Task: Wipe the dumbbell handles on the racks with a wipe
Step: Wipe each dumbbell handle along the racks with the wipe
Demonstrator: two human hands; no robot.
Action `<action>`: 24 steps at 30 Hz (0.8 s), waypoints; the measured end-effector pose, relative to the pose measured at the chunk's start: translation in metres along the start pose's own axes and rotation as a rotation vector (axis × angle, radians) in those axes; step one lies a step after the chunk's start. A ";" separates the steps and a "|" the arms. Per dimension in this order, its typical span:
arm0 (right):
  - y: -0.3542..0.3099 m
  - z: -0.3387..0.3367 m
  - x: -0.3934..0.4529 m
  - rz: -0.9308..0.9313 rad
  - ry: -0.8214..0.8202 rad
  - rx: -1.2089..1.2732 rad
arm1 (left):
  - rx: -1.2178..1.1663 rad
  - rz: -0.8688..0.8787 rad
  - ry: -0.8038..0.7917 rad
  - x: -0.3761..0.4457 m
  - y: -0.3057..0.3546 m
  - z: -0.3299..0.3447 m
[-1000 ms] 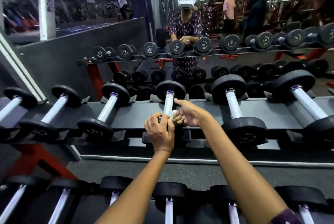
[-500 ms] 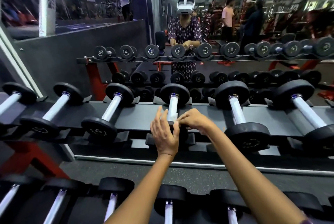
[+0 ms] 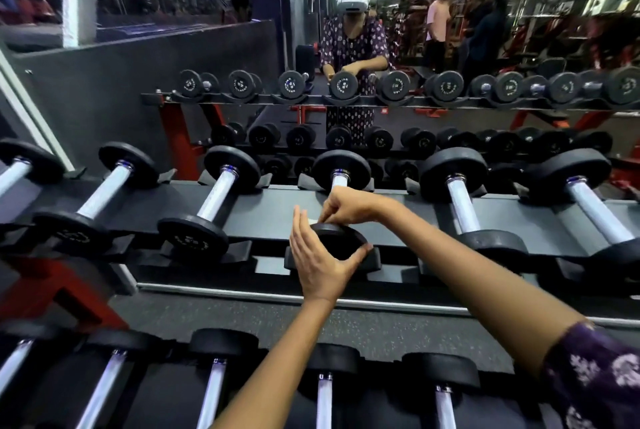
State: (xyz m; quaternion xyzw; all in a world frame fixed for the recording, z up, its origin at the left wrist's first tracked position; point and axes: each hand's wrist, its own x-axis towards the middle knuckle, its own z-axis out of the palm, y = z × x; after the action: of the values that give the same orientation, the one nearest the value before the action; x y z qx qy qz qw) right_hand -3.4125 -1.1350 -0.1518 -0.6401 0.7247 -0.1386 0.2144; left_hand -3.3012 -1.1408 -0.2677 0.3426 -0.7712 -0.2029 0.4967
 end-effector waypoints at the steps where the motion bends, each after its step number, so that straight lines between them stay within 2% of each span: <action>1: 0.000 -0.004 0.000 0.012 -0.033 -0.021 | 0.002 -0.016 -0.008 -0.001 0.001 0.000; 4: 0.007 -0.017 -0.004 0.086 -0.151 0.018 | 0.012 -0.026 -0.036 -0.003 0.001 -0.003; 9: -0.005 0.000 0.002 0.009 -0.055 -0.054 | 0.011 -0.043 0.011 -0.006 0.000 0.000; 12: 0.006 -0.013 0.000 0.059 -0.152 0.028 | 0.005 -0.010 0.023 -0.004 0.000 0.004; 14: 0.008 -0.013 0.000 0.079 -0.148 0.077 | 0.002 -0.006 0.037 -0.002 -0.001 0.005; 17: -0.002 0.001 0.006 0.039 -0.066 -0.029 | -0.018 -0.026 0.033 -0.001 -0.001 0.007; 21: 0.000 -0.018 0.009 0.075 -0.156 -0.082 | -0.004 -0.025 0.006 -0.001 0.001 0.003; 22: 0.004 -0.025 0.010 0.088 -0.108 -0.101 | 0.007 -0.032 -0.001 -0.002 0.002 0.002; 24: 0.012 -0.030 0.014 0.085 0.096 -0.196 | 0.021 -0.048 -0.015 -0.001 0.005 0.000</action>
State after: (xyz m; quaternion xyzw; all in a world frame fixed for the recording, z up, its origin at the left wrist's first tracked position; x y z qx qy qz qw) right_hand -3.4386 -1.1490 -0.1331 -0.6192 0.7708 -0.0883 0.1213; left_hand -3.3027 -1.1366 -0.2655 0.3646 -0.7685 -0.2093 0.4823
